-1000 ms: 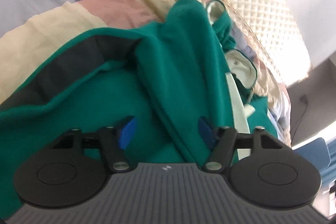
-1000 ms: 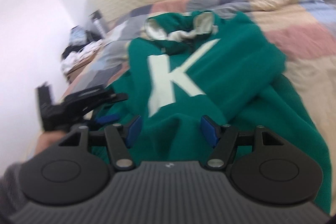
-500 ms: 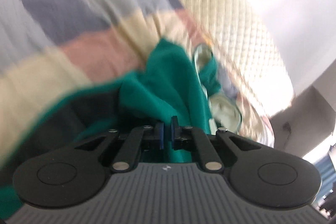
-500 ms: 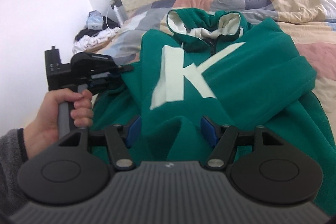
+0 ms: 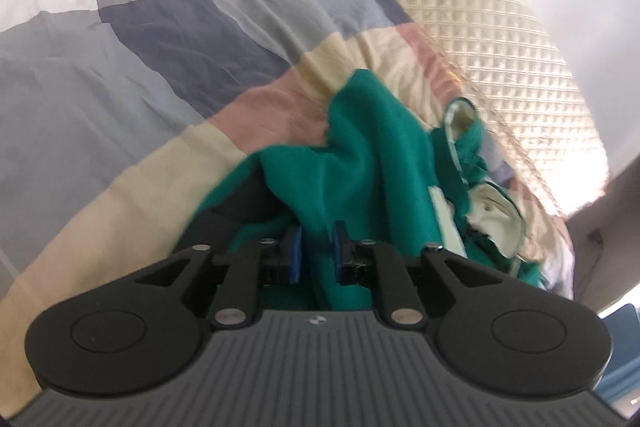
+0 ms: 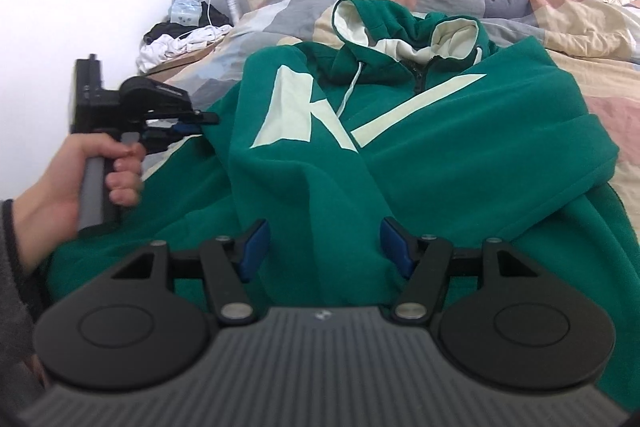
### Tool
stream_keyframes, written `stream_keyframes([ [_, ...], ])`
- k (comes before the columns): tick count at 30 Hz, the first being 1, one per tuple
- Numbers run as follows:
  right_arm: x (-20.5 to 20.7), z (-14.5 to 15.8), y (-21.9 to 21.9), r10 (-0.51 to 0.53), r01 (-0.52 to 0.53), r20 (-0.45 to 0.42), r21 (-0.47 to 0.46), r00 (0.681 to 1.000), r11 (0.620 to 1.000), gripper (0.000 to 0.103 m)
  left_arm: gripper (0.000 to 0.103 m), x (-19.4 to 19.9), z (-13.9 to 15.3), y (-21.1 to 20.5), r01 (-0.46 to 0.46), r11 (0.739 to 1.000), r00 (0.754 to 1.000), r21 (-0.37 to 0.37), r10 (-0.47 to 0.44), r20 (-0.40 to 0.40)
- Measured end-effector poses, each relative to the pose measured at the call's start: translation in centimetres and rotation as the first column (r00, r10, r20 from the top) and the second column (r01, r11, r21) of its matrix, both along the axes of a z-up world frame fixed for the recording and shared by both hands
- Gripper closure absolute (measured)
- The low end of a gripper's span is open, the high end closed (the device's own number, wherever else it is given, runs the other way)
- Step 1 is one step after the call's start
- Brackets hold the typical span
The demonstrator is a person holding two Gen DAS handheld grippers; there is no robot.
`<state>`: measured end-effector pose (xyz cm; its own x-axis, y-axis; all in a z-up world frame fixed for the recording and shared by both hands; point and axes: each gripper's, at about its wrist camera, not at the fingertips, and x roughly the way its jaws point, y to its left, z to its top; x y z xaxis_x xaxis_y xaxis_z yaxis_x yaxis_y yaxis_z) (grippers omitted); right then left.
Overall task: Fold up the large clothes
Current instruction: 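Fold the side edge inward with the left gripper while the right gripper grips the body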
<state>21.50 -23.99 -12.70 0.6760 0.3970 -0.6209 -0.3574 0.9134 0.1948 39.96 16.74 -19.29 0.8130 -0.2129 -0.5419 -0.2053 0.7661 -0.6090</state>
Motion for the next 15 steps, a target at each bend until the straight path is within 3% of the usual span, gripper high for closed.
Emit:
stream_keyframes([
  [3,-0.5,0.5,0.0,-0.002,0.003,0.019,-0.049,1.0,0.999,0.039,0.063,-2.3,0.2,-0.2,0.016,0.998,1.0,-0.061,-0.017,-0.009],
  [7,-1.5,1.0,0.2,0.007,-0.002,0.051,-0.103,0.999,0.995,0.039,0.062,-7.3,1.1,-1.4,0.042,0.991,0.999,-0.127,-0.046,-0.028],
  [11,-1.7,0.8,0.2,0.0,0.01,0.061,-0.161,0.998,0.987,0.039,0.062,-10.2,2.0,-3.3,0.091,0.992,0.994,-0.093,-0.096,-0.058],
  [14,-1.2,0.0,-0.2,-0.03,0.034,0.03,-0.151,0.999,0.988,0.039,0.062,-12.5,2.7,-4.7,0.125,0.99,0.991,-0.068,-0.128,-0.043],
  [15,-1.1,-0.1,-0.2,-0.041,0.045,0.032,-0.139,0.999,0.989,0.045,0.062,-13.0,2.8,-5.1,0.136,0.989,0.99,-0.057,-0.138,-0.035],
])
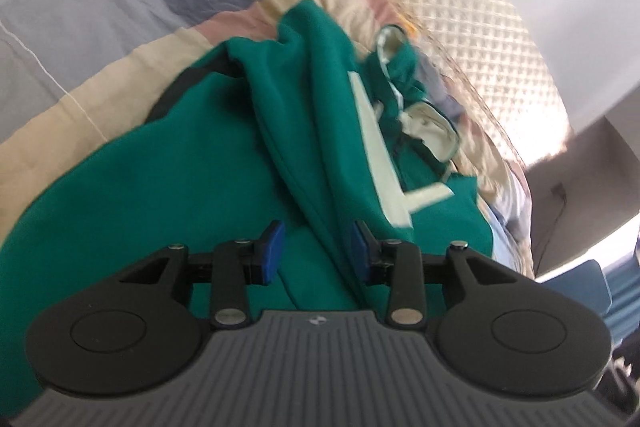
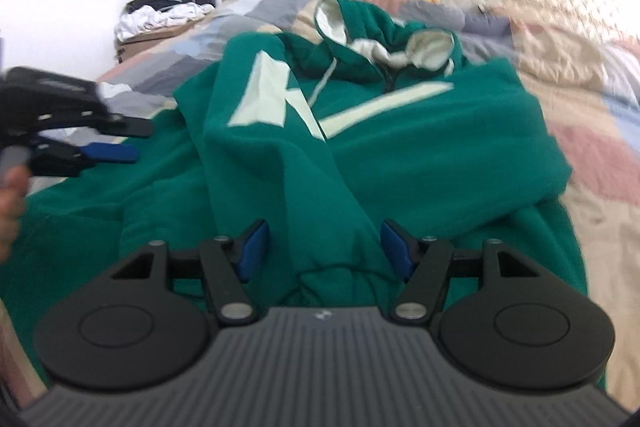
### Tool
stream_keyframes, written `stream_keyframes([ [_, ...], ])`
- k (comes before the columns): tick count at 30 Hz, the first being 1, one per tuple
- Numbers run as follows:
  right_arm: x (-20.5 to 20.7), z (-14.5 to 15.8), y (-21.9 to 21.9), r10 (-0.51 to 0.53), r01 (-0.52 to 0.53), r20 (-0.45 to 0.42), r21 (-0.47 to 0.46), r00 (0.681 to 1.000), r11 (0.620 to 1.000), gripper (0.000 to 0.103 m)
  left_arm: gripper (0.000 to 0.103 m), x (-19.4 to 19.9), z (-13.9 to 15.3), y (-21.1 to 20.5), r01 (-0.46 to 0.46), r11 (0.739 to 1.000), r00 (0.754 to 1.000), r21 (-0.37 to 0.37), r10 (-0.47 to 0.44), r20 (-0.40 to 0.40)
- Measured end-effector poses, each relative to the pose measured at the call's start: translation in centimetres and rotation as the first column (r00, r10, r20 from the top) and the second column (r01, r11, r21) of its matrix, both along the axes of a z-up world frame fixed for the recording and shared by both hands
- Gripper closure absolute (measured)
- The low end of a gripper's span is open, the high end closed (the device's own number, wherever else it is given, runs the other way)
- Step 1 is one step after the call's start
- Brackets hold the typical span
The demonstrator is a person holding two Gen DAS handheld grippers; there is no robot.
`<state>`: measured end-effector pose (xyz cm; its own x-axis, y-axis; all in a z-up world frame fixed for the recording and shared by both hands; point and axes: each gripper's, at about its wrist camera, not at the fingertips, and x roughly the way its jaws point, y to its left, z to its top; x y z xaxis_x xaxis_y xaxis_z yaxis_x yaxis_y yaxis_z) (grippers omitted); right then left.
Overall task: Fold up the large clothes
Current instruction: 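Fold the side edge inward with the left gripper while the right gripper grips the body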
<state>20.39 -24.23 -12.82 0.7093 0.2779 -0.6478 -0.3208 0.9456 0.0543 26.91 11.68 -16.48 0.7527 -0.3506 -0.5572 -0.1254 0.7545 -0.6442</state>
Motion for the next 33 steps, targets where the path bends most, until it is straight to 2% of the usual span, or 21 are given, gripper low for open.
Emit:
stream_keyframes([
  [2,0.4,0.0,0.0,-0.005,0.004,0.008,0.03,1.0,1.0,0.063,0.062,-0.7,0.1,-0.5,0.008,1.0,1.0,0.009,-0.008,0.012],
  [6,0.6,0.9,0.0,0.008,-0.009,0.017,0.07,1.0,0.997,0.083,0.062,-0.6,-0.1,-1.2,0.019,1.0,1.0,0.012,-0.019,0.014],
  [8,0.4,1.6,-0.8,-0.026,0.023,0.021,0.131,0.999,0.991,0.084,0.062,0.1,-0.4,-1.3,0.017,1.0,1.0,0.017,-0.017,0.01],
  [10,0.6,2.3,-2.6,-0.078,0.071,0.017,0.253,0.997,0.965,0.084,0.062,0.4,-0.7,-1.1,0.011,1.0,1.0,0.002,-0.011,0.004],
  [12,1.0,2.9,-4.8,-0.148,0.131,0.019,0.37,0.989,0.92,0.084,0.062,0.7,-1.0,-1.0,0.009,1.0,1.0,-0.01,-0.009,0.0],
  [15,2.2,2.2,-8.2,-0.28,0.262,-0.037,0.489,0.959,0.832,0.084,0.062,1.2,-1.3,-1.0,0.008,1.0,1.0,-0.012,-0.008,-0.003],
  [18,3.4,-0.4,-11.3,-0.417,0.425,-0.134,0.501,0.899,0.754,0.085,0.062,1.8,-1.7,-1.1,0.006,1.0,1.0,-0.023,-0.006,-0.005],
  [20,4.5,-2.8,-12.6,-0.474,0.519,-0.218,0.445,0.853,0.729,0.085,0.062,2.3,-2.1,-1.2,0.008,1.0,1.0,-0.026,-0.008,-0.008],
  [22,5.0,-4.7,-13.1,-0.488,0.554,-0.264,0.433,0.832,0.711,0.085,0.062,2.9,-2.4,-1.3,0.015,0.999,1.0,-0.028,-0.015,-0.009],
  [26,5.4,-4.2,-12.4,-0.497,0.56,-0.258,0.39,0.828,0.731,0.081,0.061,4.2,-2.7,-1.3,0.019,1.0,1.0,-0.011,-0.019,0.0],
  [28,5.3,-3.1,-11.9,-0.501,0.55,-0.227,0.35,0.835,0.758,0.076,0.049,5.0,-2.8,-1.0,0.002,1.0,1.0,-0.007,-0.002,0.007],
  [30,4.8,-2.4,-11.5,-0.505,0.544,-0.201,0.322,0.839,0.775,0.066,0.039,6.0,-2.9,-0.4,-0.018,1.0,1.0,-0.025,0.018,0.009],
  [31,4.5,-2.0,-11.4,-0.504,0.539,-0.191,0.319,0.843,0.78,0.063,0.038,6.6,-2.9,-0.2,-0.022,0.999,1.0,-0.032,0.022,0.002],
  [33,3.7,-1.1,-11.0,-0.49,0.516,-0.162,0.323,0.856,0.794,0.048,0.038,7.4,-3.0,0.4,-0.035,0.998,0.999,-0.056,0.035,-0.006],
])
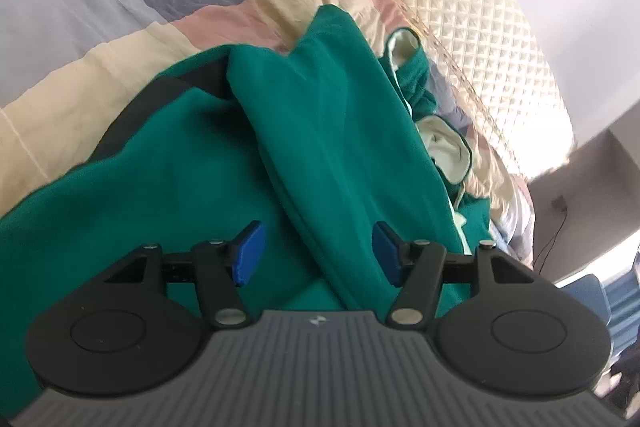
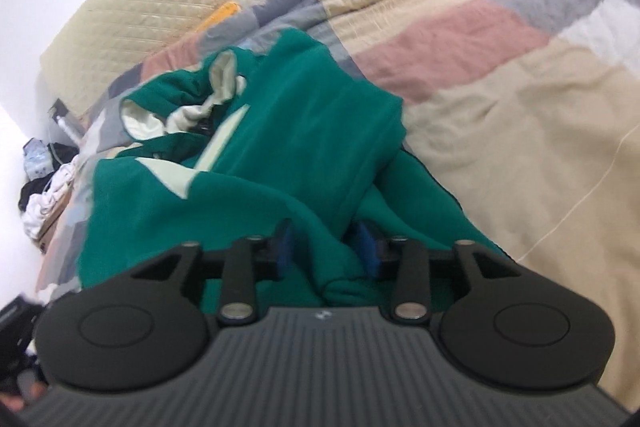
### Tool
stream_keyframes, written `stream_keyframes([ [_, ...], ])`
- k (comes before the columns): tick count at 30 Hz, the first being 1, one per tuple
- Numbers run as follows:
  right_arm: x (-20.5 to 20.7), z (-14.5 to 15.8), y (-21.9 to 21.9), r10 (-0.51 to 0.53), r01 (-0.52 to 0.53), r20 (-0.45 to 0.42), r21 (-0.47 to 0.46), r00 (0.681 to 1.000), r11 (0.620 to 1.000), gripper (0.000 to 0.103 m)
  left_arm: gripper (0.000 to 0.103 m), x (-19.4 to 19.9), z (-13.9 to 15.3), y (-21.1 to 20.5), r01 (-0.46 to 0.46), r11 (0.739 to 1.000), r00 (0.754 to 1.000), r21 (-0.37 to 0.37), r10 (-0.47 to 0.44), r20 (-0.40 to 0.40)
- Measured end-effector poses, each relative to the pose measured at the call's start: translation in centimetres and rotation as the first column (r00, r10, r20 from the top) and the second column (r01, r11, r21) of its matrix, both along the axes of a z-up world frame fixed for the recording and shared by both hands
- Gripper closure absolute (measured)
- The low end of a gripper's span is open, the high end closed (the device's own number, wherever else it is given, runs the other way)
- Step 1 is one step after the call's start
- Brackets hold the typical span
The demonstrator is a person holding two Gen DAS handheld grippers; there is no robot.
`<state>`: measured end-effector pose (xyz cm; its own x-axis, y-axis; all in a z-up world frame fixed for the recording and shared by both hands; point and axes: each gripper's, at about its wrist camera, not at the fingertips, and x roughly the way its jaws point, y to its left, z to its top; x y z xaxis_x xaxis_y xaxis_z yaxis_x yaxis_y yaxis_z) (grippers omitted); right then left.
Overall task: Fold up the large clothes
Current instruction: 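Fold the side edge inward with the left gripper while the right gripper grips the body, then open both grippers and move them toward the white-lined hood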
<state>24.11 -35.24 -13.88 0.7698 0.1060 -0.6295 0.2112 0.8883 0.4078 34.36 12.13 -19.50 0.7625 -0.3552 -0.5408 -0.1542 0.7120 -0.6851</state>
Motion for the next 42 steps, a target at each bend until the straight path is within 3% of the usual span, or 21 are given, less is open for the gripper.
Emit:
stream_keyframes([
  [2,-0.5,0.6,0.5,0.02,-0.019,0.03,-0.014,0.999,1.0,0.039,0.038,0.9,-0.5,0.4,-0.007,1.0,1.0,-0.018,0.007,-0.013],
  [4,-0.6,0.9,1.5,0.069,-0.068,0.027,-0.035,0.997,0.997,0.039,0.038,2.0,-1.2,0.8,-0.018,1.0,0.999,-0.013,0.018,-0.031],
  [6,-0.7,0.9,2.6,0.081,-0.078,0.02,-0.12,0.996,0.99,0.039,0.038,2.9,-1.9,1.1,-0.023,0.999,0.999,-0.025,0.023,-0.035],
  [8,-0.1,0.6,3.3,0.087,-0.086,-0.001,-0.189,0.996,0.978,0.04,0.039,3.8,-2.5,1.5,-0.029,0.997,0.999,-0.067,0.027,-0.036],
  [11,0.8,-0.3,3.5,0.074,-0.081,-0.045,-0.196,0.996,0.977,0.04,0.041,4.9,-3.4,1.8,-0.054,0.986,0.997,-0.159,0.045,-0.055],
  [14,1.4,-0.8,3.4,0.068,-0.077,-0.056,-0.184,0.996,0.98,0.04,0.06,5.6,-3.8,1.3,-0.043,0.991,0.998,-0.125,0.038,-0.041],
  [16,1.8,-0.8,3.4,0.076,-0.083,-0.051,-0.167,0.996,0.982,0.04,0.085,6.1,-4.1,1.0,-0.035,0.993,0.999,-0.111,0.032,-0.035],
  [19,1.9,-0.7,3.9,0.109,-0.111,-0.025,-0.157,0.994,0.981,0.039,0.097,6.3,-3.5,0.8,-0.048,0.995,0.999,-0.085,0.048,-0.002],
  [23,1.5,-0.2,4.6,0.152,-0.148,0.024,-0.122,0.988,0.982,0.041,0.098,5.2,-0.8,2.0,-0.107,0.994,0.989,-0.033,0.11,0.102],
  [26,1.3,0.0,5.7,0.187,-0.181,0.022,-0.167,0.982,0.969,0.041,0.098,4.5,0.4,3.4,-0.194,0.98,0.974,0.032,0.189,0.127],
  [32,2.2,-2.0,7.1,0.22,-0.229,-0.063,-0.263,0.974,0.937,0.042,0.097,5.7,-2.0,3.0,-0.16,0.965,0.986,0.209,0.166,-0.014],
  [35,2.4,-2.7,7.6,0.237,-0.248,-0.073,-0.308,0.969,0.918,0.042,0.097,6.1,-2.1,2.2,-0.124,0.949,0.99,0.289,0.138,-0.031],
  [39,2.0,-2.5,7.6,0.239,-0.246,-0.061,-0.302,0.969,0.921,0.041,0.093,4.6,-1.7,2.8,-0.128,0.962,0.99,0.242,0.138,-0.026],
  [41,1.6,-2.0,7.3,0.236,-0.238,-0.04,-0.28,0.971,0.93,0.042,0.083,3.2,-1.0,3.0,-0.13,0.964,0.99,0.232,0.138,-0.021],
  [42,1.4,-1.7,7.2,0.238,-0.237,-0.03,-0.277,0.971,0.931,0.042,0.071,2.5,-0.5,3.0,-0.13,0.963,0.99,0.236,0.137,-0.017],
])
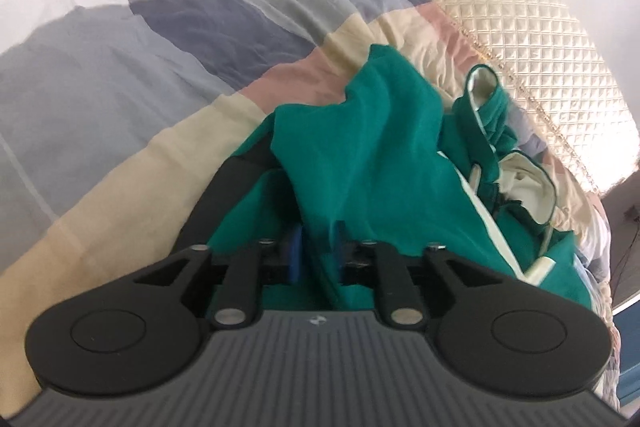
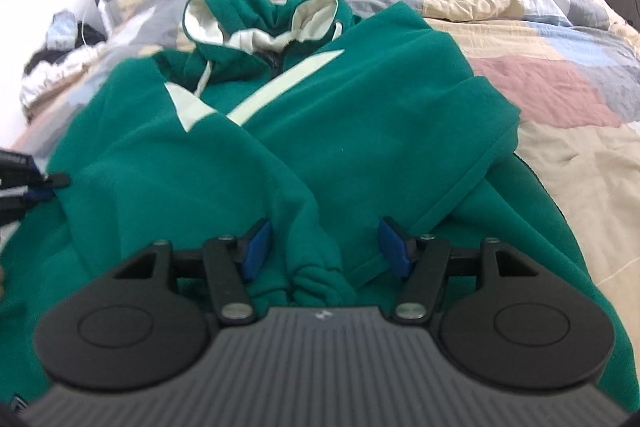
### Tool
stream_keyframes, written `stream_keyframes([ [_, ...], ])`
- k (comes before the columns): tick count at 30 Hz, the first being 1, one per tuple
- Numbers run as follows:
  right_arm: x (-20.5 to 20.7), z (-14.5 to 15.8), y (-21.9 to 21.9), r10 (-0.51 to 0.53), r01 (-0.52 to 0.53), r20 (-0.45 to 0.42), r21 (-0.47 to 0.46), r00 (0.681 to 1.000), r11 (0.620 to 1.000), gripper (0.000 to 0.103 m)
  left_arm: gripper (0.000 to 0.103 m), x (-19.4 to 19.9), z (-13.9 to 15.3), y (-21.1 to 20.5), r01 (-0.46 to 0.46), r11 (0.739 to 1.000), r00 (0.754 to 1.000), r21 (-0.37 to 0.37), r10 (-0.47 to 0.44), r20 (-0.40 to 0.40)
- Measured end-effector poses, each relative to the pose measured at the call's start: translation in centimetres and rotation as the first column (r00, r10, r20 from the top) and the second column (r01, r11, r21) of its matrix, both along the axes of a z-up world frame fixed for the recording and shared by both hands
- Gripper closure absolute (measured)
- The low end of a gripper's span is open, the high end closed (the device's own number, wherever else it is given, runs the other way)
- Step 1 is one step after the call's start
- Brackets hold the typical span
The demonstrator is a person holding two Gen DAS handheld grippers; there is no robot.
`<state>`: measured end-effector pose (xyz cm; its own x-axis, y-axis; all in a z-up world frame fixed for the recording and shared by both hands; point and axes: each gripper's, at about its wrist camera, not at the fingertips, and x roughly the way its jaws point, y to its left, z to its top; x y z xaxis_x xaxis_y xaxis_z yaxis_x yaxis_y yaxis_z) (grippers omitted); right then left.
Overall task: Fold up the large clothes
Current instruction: 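Open both grippers and move them toward the white-lined hood, then grasp the hood with both grippers and lift it off the bed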
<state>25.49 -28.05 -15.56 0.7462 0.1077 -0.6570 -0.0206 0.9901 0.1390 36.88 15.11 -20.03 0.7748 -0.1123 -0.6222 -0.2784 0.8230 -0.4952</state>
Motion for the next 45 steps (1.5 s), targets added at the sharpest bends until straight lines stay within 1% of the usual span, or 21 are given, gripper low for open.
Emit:
stream_keyframes([
  [1,-0.3,0.4,0.1,0.004,-0.004,0.012,0.0,1.0,1.0,0.042,0.066,-0.9,0.7,-0.3,0.003,1.0,1.0,0.005,-0.003,0.013],
  [3,-1.0,1.4,0.3,0.01,-0.01,0.045,-0.005,0.999,1.0,0.042,0.066,-2.6,2.0,-0.9,0.025,0.999,0.998,0.022,-0.026,0.049],
  [7,-2.7,3.6,0.5,0.028,-0.031,0.117,0.02,0.993,0.999,0.042,0.066,-5.4,4.3,-2.9,0.072,0.991,0.994,0.113,-0.08,0.075],
  [9,-3.8,4.7,0.8,0.042,-0.046,0.151,0.019,0.988,0.999,0.042,0.066,-6.7,5.2,-4.0,0.102,0.985,0.99,0.139,-0.114,0.085],
  [12,-5.4,6.1,1.1,0.06,-0.065,0.184,0.017,0.981,0.998,0.042,0.066,-8.8,6.3,-6.0,0.157,0.968,0.98,0.195,-0.177,0.094],
  [15,-7.0,7.3,1.3,0.075,-0.082,0.217,0.02,0.973,0.996,0.042,0.066,-10.8,7.2,-8.0,0.191,0.948,0.969,0.256,-0.224,0.105],
  [19,-8.5,8.8,1.6,0.081,-0.088,0.248,0.017,0.965,0.996,0.042,0.063,-12.8,8.4,-9.6,0.225,0.934,0.956,0.277,-0.266,0.12],
  [24,-8.8,10.6,1.4,0.062,-0.076,0.274,0.041,0.96,0.996,0.042,0.063,-12.9,10.4,-11.1,0.259,0.922,0.944,0.286,-0.304,0.125],
  [25,-8.4,10.7,1.3,0.062,-0.078,0.271,0.048,0.96,0.996,0.042,0.063,-12.3,10.7,-11.2,0.264,0.918,0.944,0.295,-0.309,0.119],
  [27,-7.1,10.5,0.8,0.077,-0.099,0.239,0.079,0.968,0.992,0.042,0.062,-11.1,11.3,-11.6,0.271,0.911,0.94,0.311,-0.32,0.118],
  [29,-5.3,10.3,0.2,0.089,-0.105,0.202,0.071,0.975,0.992,0.042,0.06,-9.2,11.6,-11.8,0.284,0.898,0.932,0.335,-0.341,0.125],
  [31,-3.1,10.2,-0.4,0.088,-0.099,0.188,0.053,0.978,0.994,0.042,0.057,-6.4,11.4,-11.9,0.283,0.894,0.933,0.347,-0.34,0.114],
  [33,0.0,10.1,-1.2,0.089,-0.099,0.178,0.048,0.98,0.994,0.042,0.056,-3.3,10.9,-11.7,0.293,0.896,0.933,0.334,-0.345,0.106],
  [36,6.3,9.5,-1.7,0.107,-0.112,0.16,0.022,0.981,0.993,0.042,0.055,2.1,9.8,-11.7,0.29,0.893,0.935,0.343,-0.341,0.096],
  [37,8.5,9.2,-1.6,0.113,-0.117,0.159,0.011,0.981,0.993,0.042,0.055,4.1,9.5,-11.8,0.293,0.889,0.932,0.351,-0.347,0.101],
  [39,13.1,8.4,-1.2,0.133,-0.132,0.167,-0.015,0.977,0.991,0.042,0.055,8.1,8.8,-12.0,0.301,0.883,0.925,0.36,-0.362,0.114],
  [41,17.6,7.3,-0.7,0.154,-0.146,0.179,-0.06,0.972,0.987,0.042,0.055,12.2,8.1,-12.1,0.324,0.883,0.91,0.34,-0.389,0.143],
  [42,20.0,6.8,-0.4,0.164,-0.152,0.181,-0.081,0.97,0.985,0.042,0.054,14.3,7.8,-12.2,0.327,0.883,0.908,0.337,-0.392,0.149],
  [45,26.5,5.0,0.1,0.16,-0.146,0.175,-0.091,0.971,0.985,0.043,0.054,20.8,6.5,-12.6,0.313,0.878,0.916,0.361,-0.379,0.128],
])
